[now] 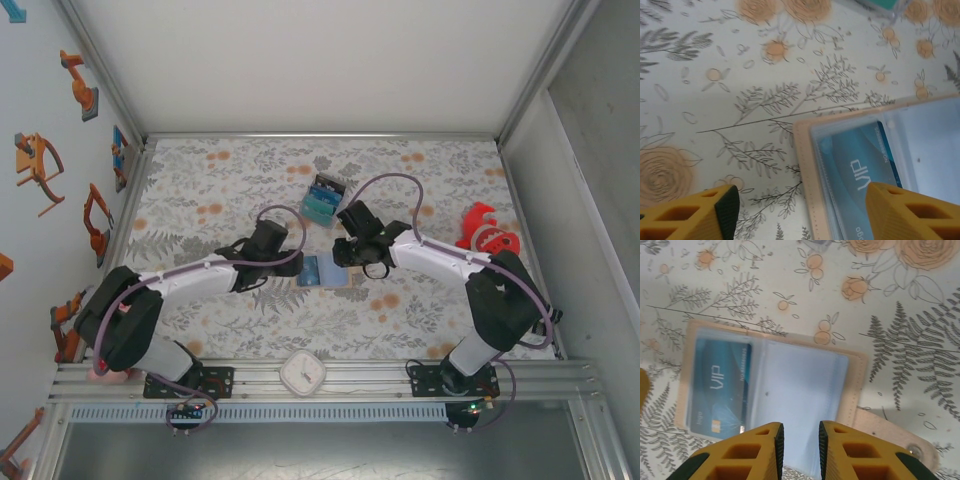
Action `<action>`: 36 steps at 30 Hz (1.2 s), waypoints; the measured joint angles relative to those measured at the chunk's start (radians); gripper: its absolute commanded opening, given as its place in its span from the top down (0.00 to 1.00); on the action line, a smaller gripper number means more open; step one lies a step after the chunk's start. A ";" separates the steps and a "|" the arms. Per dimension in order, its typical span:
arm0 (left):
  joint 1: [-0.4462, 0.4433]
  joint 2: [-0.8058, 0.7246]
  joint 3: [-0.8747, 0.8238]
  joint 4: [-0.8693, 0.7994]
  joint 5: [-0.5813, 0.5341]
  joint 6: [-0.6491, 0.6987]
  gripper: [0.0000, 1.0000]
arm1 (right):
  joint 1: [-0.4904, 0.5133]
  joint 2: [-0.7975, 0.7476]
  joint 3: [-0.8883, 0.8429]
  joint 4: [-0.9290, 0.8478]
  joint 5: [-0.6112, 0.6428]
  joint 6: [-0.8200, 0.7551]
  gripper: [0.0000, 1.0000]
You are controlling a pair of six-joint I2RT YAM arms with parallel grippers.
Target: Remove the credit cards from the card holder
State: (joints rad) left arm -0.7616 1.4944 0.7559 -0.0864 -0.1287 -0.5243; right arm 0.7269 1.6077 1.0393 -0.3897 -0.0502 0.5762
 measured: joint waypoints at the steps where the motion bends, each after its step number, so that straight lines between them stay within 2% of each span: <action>1: -0.005 0.013 0.002 0.005 0.004 0.000 0.37 | 0.000 0.000 -0.001 0.007 -0.011 0.003 0.75; 7: -0.016 0.086 0.004 0.045 0.037 -0.007 0.41 | -0.001 0.016 -0.005 0.057 -0.080 0.023 0.75; 11: -0.016 0.116 0.004 0.071 0.060 -0.022 0.48 | -0.002 0.059 -0.005 0.097 -0.147 0.037 0.77; 23: -0.025 0.123 -0.018 0.097 0.077 -0.060 0.57 | -0.014 0.151 -0.017 0.229 -0.340 0.105 0.81; 36: -0.031 0.123 -0.018 0.102 0.066 -0.073 0.71 | -0.032 0.230 -0.031 0.271 -0.396 0.152 0.84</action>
State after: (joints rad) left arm -0.7925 1.6173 0.7376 0.0154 -0.0624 -0.5976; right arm 0.6949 1.8374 1.0088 -0.1184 -0.4461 0.7284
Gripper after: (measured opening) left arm 0.304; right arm 0.166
